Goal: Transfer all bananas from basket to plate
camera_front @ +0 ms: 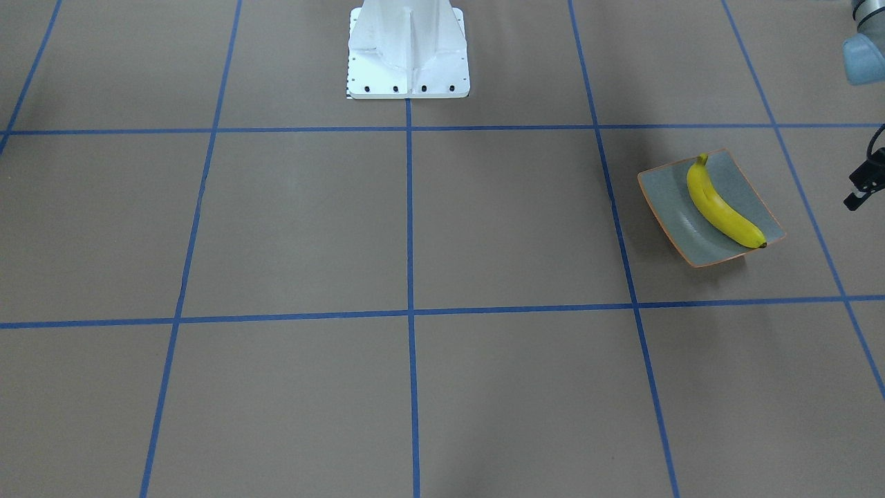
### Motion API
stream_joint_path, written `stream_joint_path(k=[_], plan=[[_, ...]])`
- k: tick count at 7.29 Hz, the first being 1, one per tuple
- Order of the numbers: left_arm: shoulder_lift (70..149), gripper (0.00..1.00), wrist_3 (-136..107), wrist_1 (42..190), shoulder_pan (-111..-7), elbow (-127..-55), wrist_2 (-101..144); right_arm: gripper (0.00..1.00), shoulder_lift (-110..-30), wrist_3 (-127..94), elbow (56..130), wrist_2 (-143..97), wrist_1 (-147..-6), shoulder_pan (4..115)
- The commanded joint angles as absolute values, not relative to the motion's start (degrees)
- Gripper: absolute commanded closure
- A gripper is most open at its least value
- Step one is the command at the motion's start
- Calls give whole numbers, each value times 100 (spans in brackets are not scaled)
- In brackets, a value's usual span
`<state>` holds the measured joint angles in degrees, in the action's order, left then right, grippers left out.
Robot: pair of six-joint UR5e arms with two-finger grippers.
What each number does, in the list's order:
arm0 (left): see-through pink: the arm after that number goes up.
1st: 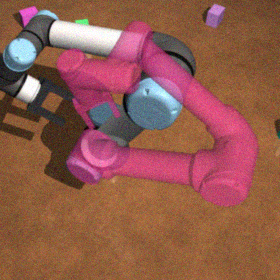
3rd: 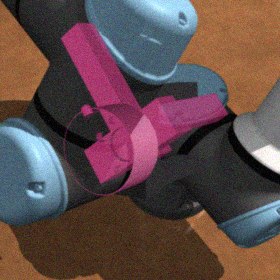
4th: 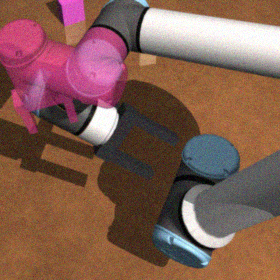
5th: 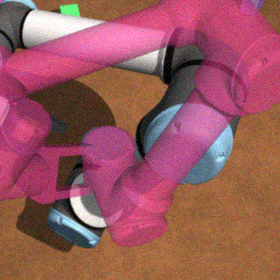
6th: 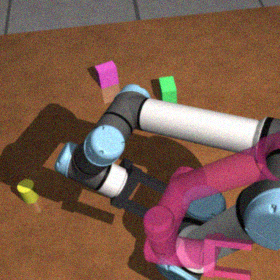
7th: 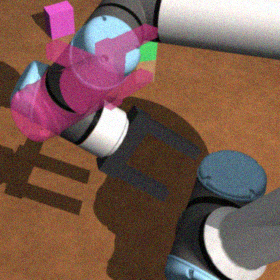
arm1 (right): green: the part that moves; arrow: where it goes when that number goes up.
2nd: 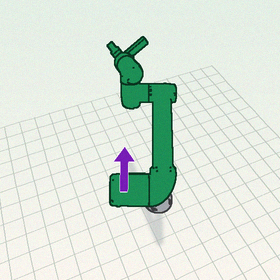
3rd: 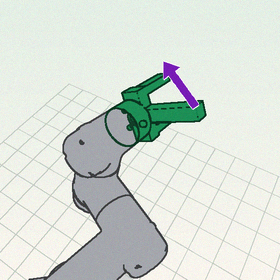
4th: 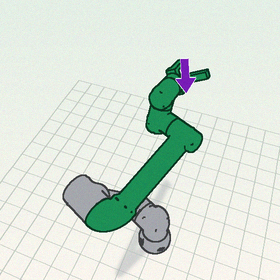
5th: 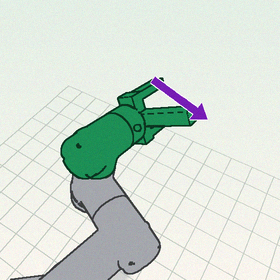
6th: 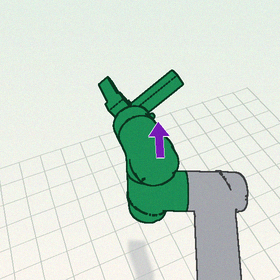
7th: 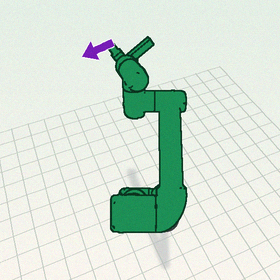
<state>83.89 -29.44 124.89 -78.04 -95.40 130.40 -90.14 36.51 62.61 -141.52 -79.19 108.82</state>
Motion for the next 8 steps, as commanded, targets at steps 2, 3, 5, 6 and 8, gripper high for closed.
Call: stream_joint_path(k=[2, 3, 5, 6, 8], plan=[[8402, 1, -2953, 12489, -7787, -9536, 13052, 100, -9053, 3718, 6713, -14150, -7954, 11294], [8411, 1, -2962, 12489, -7787, -9554, 13060, 100, -9018, 3622, 6958, -14185, -7963, 11285], [8524, 1, -2971, 12454, -7778, -9554, 13069, 100, -8930, 2592, 7721, -14316, -8173, 11250], [8682, 1, -3232, 12463, -7770, -9484, 13061, 100, -8921, 1757, 7943, -14779, -8139, 10954], [9200, 1, -3935, 12463, -7630, -9396, 13069, 100, -8476, 88, 8094, -15326, -7824, 10216]])
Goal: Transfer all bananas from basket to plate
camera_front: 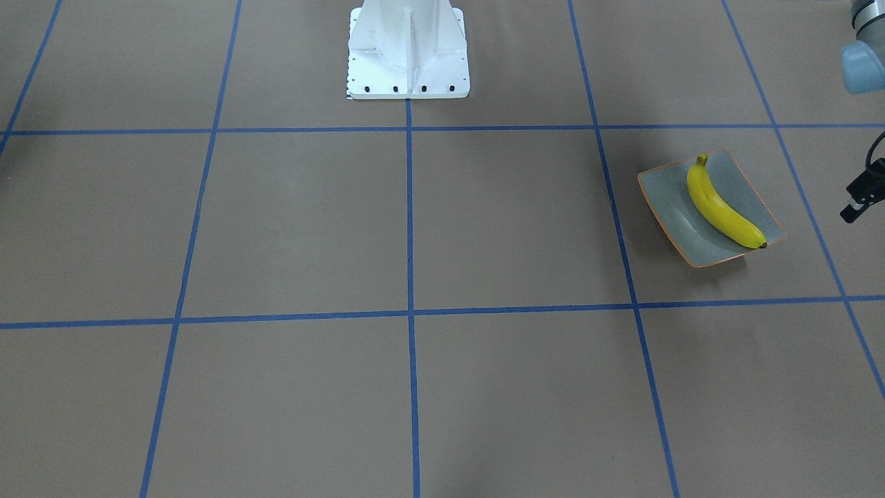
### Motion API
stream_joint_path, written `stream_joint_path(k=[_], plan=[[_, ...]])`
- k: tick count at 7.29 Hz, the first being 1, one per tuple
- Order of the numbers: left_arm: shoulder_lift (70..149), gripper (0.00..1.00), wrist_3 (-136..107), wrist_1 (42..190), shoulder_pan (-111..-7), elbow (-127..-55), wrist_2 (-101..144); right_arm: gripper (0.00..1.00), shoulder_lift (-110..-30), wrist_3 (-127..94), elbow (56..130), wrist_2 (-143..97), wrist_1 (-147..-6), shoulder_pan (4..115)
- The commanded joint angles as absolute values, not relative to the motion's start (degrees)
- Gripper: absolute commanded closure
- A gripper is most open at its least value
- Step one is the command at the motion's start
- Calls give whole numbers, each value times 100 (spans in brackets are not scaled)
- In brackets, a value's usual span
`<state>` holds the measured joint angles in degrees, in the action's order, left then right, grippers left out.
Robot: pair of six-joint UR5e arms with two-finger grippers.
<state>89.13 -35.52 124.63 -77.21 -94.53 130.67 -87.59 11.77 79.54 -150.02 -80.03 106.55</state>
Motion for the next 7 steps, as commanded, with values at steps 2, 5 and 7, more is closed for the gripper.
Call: stream_joint_path(k=[2, 5, 7], plan=[[10006, 1, -4680, 12463, -7358, -9028, 13069, 100, -7555, -1495, 8121, -15670, -7664, 9460], [10668, 1, -5264, 12454, -6900, -8632, 13069, 100, -6524, -3676, 8681, -14482, -7532, 8144], [10906, 1, -5606, 12454, -6645, -8534, 13061, 100, -6198, -5118, 9313, -13111, -7515, 7141]])
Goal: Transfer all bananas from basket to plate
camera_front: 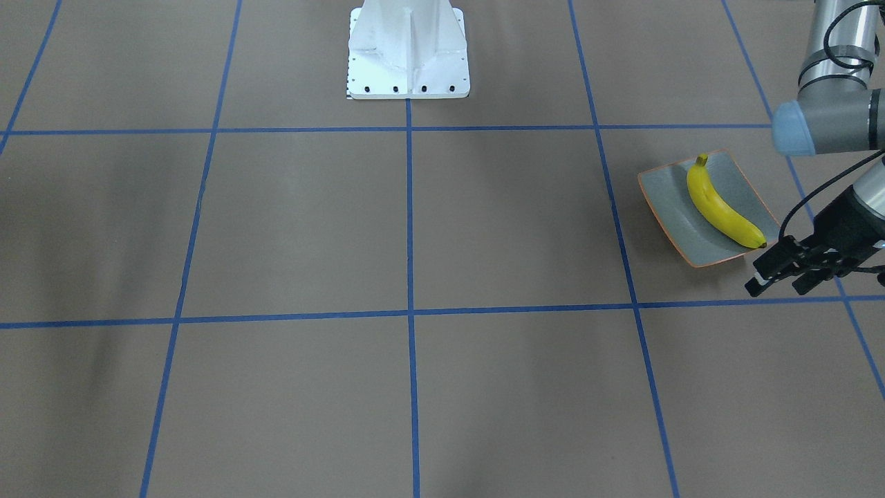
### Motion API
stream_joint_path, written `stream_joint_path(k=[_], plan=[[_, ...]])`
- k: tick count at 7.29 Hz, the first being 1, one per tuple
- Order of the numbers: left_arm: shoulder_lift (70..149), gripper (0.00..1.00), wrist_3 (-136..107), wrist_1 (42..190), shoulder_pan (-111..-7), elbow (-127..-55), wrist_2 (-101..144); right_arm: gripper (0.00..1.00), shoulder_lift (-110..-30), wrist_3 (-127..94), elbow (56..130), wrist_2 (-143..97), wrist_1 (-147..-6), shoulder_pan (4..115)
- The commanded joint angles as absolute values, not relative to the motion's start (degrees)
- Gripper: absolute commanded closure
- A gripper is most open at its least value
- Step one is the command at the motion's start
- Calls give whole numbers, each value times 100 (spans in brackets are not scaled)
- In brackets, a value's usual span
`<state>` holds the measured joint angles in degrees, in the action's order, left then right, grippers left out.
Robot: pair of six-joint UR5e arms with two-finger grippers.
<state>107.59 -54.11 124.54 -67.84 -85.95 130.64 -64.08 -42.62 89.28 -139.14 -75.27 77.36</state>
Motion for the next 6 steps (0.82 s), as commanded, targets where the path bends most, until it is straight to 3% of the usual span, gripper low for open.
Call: stream_joint_path(k=[1, 2, 4, 6], plan=[[11012, 1, -5816, 12454, -6566, -8534, 13061, 100, -5996, -5959, 9543, -12478, -7506, 6623], [11126, 1, -6001, 12437, -6435, -8525, 13052, 100, -5907, -6629, 9771, -11697, -7401, 6018], [11389, 1, -6545, 12472, -6312, -8560, 13052, 100, -5924, -8499, 9633, -10991, -5580, 5181], [11705, 1, -6906, 12516, -6214, -8639, 13078, 100, -5924, -8937, 9589, -10916, -4541, 4783]])
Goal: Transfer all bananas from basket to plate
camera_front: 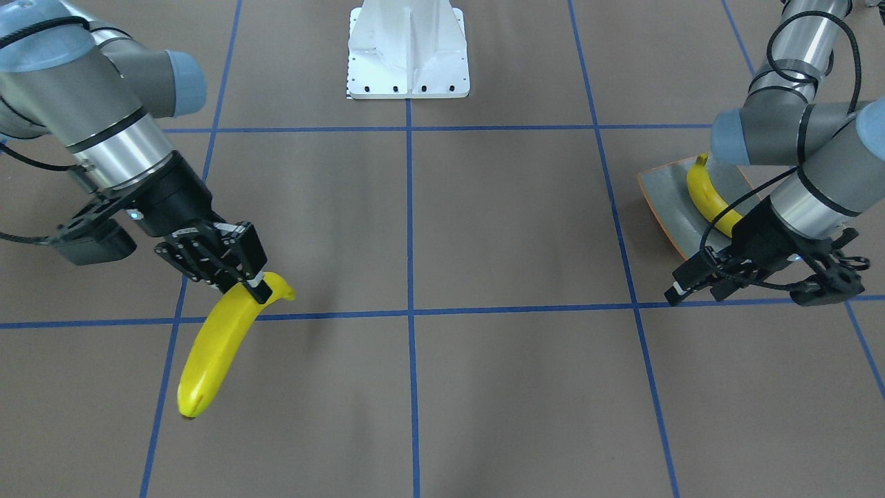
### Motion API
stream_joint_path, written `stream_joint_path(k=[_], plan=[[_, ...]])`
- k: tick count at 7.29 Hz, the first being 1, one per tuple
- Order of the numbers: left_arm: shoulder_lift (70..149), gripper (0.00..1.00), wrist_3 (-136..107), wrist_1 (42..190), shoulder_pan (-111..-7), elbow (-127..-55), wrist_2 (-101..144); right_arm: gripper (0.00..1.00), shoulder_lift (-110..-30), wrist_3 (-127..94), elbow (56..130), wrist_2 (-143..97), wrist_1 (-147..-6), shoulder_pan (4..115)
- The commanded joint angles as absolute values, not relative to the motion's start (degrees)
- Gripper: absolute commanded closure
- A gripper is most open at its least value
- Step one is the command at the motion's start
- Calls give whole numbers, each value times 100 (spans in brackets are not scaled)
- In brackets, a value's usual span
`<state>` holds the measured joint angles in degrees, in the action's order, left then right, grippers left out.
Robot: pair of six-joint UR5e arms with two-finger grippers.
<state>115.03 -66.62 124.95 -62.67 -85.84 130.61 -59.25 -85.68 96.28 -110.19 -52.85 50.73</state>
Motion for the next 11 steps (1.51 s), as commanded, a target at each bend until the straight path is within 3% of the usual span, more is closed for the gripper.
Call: stream_joint_path(k=[1, 6, 11], plan=[[11881, 1, -7169, 12603, -6205, -8648, 13270, 100, -5915, -8982, 9545, -10907, -4100, 4538], [12532, 1, -8583, 13639, -5670, -8604, 13614, 100, -5661, -9168, 9519, -10479, -3313, 3492], [12770, 1, -9694, 14694, -5116, -8578, 13605, 100, -5344, -9105, 9064, -10380, -2633, 3235]])
